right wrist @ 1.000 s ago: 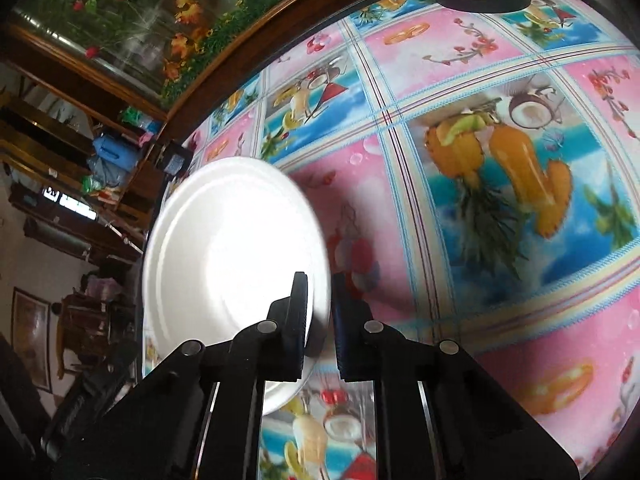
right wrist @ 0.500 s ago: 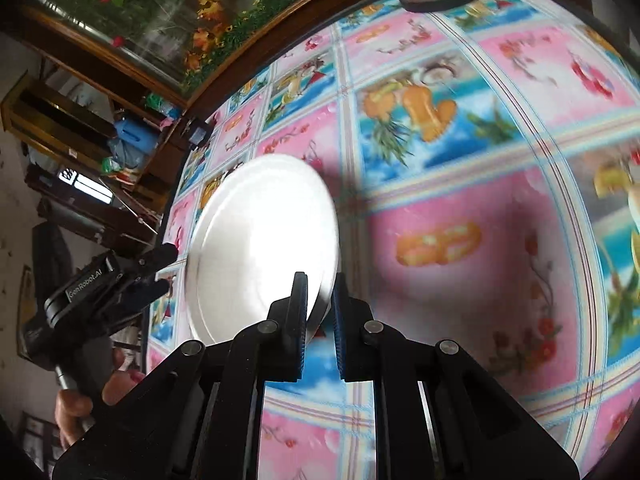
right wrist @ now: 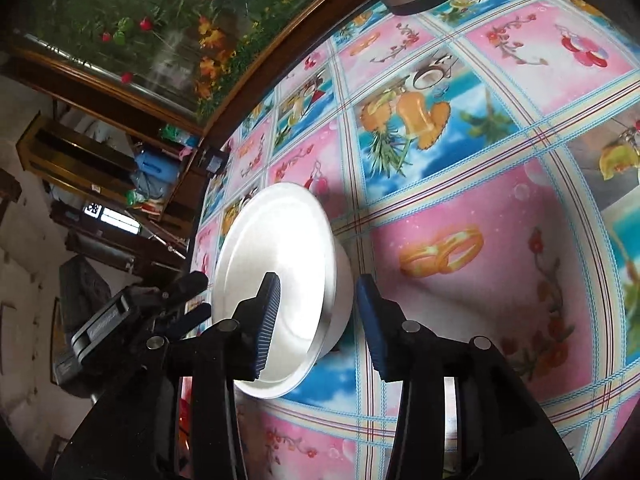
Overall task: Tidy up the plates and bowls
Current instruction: 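Grasp the white bowl rim with both grippers, then lift and carry the white bowl toward the plate stack with both grippers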
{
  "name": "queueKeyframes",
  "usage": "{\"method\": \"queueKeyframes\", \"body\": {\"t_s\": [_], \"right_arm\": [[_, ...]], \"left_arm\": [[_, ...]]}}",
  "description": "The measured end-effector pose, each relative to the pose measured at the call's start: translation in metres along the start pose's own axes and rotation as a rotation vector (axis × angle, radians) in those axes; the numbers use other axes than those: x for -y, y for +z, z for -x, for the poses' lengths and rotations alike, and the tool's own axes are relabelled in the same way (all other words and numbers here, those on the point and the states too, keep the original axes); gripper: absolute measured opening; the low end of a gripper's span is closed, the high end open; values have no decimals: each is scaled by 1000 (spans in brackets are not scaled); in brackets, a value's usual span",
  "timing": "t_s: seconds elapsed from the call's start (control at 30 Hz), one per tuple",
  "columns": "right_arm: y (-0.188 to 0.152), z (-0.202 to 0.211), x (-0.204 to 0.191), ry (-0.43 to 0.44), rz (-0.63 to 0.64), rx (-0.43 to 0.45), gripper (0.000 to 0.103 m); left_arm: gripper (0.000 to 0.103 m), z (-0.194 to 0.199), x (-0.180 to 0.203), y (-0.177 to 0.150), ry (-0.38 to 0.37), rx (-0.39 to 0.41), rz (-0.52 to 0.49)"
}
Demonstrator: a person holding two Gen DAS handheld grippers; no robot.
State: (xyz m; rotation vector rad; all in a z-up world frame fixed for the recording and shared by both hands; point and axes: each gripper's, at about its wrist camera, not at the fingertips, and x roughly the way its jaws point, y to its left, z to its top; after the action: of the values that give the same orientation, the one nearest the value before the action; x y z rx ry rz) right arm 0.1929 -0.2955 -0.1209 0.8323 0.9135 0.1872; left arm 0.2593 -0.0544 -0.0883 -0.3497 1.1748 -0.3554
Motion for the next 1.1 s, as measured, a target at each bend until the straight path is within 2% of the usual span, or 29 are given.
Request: {"method": "queueKeyframes", "body": {"t_s": [0.13,0.17,0.2,0.27,0.3,0.37,0.53,0.6,0.67,0.7,0.73,0.9,1.1], "right_arm": [[-1,-1,0,-9,-1,16,40],[-2,-1,0,-11,1,20,40],[-2,-1,-1,-15,6,30,40],[-3,-2,-2,-16,11,42,40],[-3,-2,-3,-15,15,48,40],[-3,-4,-2,-17,18,54,40],[-4,-6,0,-31,24,74,40],[-5,-5,0,-50,32,91,39],[-6,-2,1,-63,33,108,27],[-6,-3,1,-75,37,108,18],[-5,-4,2,-87,39,105,16],[-7,-9,6,-71,20,67,11],[-12,-6,3,-102,24,73,8]], "left_arm": [[77,-13,7,-7,7,-24,-27],[73,-14,7,-8,-4,-21,-25],[68,-14,7,-8,-12,-17,-22],[51,-14,6,-8,-8,-8,-19],[48,-13,4,-7,-3,0,-15],[28,-13,2,-7,0,5,-8],[12,-11,-2,-7,6,24,1],[10,-10,-1,-7,10,31,-9],[7,-11,0,-7,13,33,-18],[7,-11,1,-8,8,34,-23],[7,-11,2,-8,8,32,-29],[7,-9,8,-9,16,50,-60],[6,-16,13,-14,33,27,-67]]}}
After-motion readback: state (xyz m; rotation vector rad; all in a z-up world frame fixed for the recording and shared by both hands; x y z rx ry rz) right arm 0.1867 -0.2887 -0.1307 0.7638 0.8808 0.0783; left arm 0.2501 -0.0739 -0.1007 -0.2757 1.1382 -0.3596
